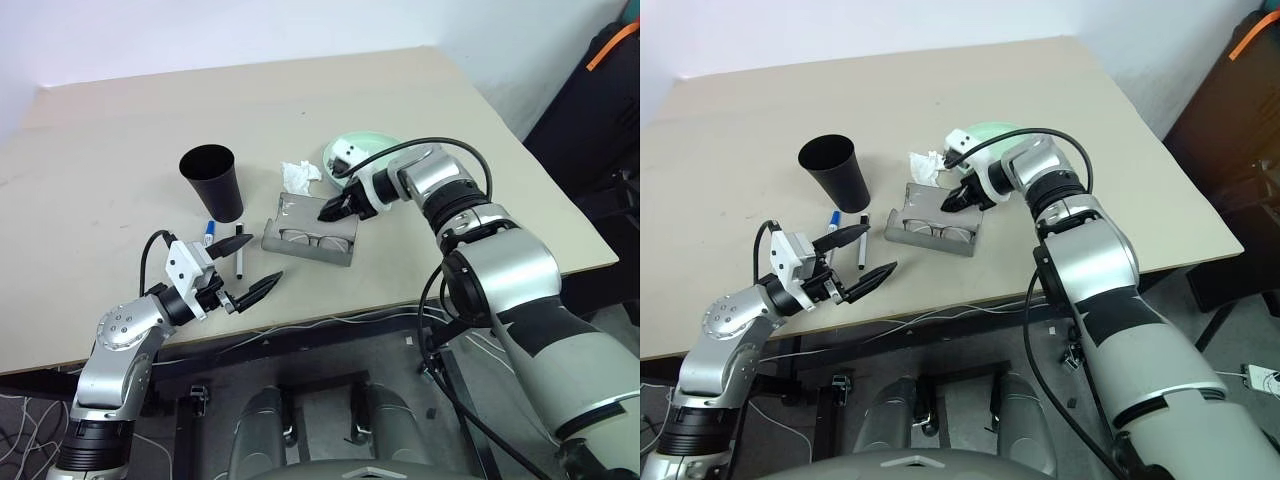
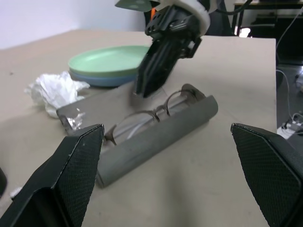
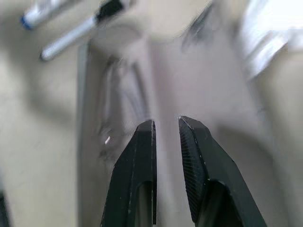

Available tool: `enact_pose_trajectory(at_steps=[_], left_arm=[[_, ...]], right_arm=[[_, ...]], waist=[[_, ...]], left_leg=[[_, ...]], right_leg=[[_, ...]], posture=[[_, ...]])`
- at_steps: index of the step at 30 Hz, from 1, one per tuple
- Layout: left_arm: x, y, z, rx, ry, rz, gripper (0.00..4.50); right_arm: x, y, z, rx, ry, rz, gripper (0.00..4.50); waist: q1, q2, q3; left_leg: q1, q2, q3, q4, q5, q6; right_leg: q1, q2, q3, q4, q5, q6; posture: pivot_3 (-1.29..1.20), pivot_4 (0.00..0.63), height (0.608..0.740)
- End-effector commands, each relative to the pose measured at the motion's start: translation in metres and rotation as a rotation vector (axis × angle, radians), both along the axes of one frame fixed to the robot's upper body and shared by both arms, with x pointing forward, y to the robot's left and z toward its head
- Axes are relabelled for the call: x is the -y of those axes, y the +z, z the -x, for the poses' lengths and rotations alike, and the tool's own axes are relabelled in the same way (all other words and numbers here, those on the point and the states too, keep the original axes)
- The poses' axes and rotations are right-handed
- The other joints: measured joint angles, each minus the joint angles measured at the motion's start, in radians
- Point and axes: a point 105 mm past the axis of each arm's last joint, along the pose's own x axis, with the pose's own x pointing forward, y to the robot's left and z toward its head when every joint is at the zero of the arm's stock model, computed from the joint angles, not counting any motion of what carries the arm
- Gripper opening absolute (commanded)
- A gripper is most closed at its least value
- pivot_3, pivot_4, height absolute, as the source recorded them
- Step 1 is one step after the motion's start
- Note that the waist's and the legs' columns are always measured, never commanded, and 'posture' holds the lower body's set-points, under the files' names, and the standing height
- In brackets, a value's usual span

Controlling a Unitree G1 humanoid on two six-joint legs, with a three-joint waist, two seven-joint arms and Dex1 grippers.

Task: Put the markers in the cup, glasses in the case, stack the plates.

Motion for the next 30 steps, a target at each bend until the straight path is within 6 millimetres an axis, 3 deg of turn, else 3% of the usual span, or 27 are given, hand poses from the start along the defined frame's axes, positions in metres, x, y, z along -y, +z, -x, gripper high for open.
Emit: enact_pose_trajectory(at_steps=[1, 7, 11, 17, 24, 30], left_arm=[[0.001, 0.007, 0.002, 0.035, -0.006, 0.006, 4.5], [0.002, 0.007, 0.001, 0.029, -0.014, 0.008, 4.5], [0.002, 0.009, -0.002, 0.031, -0.022, 0.004, 4.5], [0.002, 0.011, -0.005, 0.032, -0.035, -0.001, 4.5], [0.003, 0.01, -0.007, 0.034, -0.046, -0.006, 4.5], [0.003, 0.009, -0.004, 0.033, -0.043, -0.009, 4.5]], right_arm=[[-0.007, 0.052, -0.007, 0.178, 0.026, -0.168, 0.82], [0.006, 0.061, -0.014, 0.147, -0.088, -0.297, 0.82], [0.018, 0.062, -0.019, 0.146, -0.162, -0.345, 0.02], [0.027, 0.056, -0.023, 0.146, -0.217, -0.352, 0.02], [0.036, 0.029, -0.028, 0.086, -0.302, -0.252, 0.02], [0.04, 0.014, -0.027, 0.118, -0.276, -0.182, 0.02]], waist=[[0.0, 0.0, 0.0], [-0.001, 0.0, 0.0], [0.001, 0.0, 0.0], [0.0, 0.0, 0.0], [-0.002, 0.0, 0.0], [0.0, 0.0, 0.0]], left_leg=[[0.0, 0.0, 0.0, 0.0, 0.0, 0.0], [0.0, 0.0, 0.0, 0.0, 0.0, 0.0], [0.0, 0.0, 0.0, 0.0, 0.0, 0.0], [0.001, 0.0, -0.001, 0.001, 0.0, 0.0], [0.001, 0.0, 0.0, 0.001, 0.001, 0.0], [0.001, 0.0, 0.0, 0.002, 0.001, 0.0]], right_leg=[[0.0, 0.0, 0.0, 0.0, 0.0, 0.0], [0.0, 0.0, 0.0, 0.0, 0.0, 0.0], [0.001, 0.0, 0.0, 0.0, 0.0, 0.0], [0.001, 0.0, 0.0, 0.0, 0.0, 0.0], [0.001, 0.001, 0.0, 0.001, 0.0, 0.0], [0.002, 0.0, 0.0, 0.001, 0.0, 0.0]], posture=[[0.0, 0.15, 0.701], [0.0, 0.15, 0.701], [0.0, 0.15, 0.701], [0.0, 0.15, 0.701], [0.0, 0.15, 0.701], [0.0, 0.15, 0.701]])
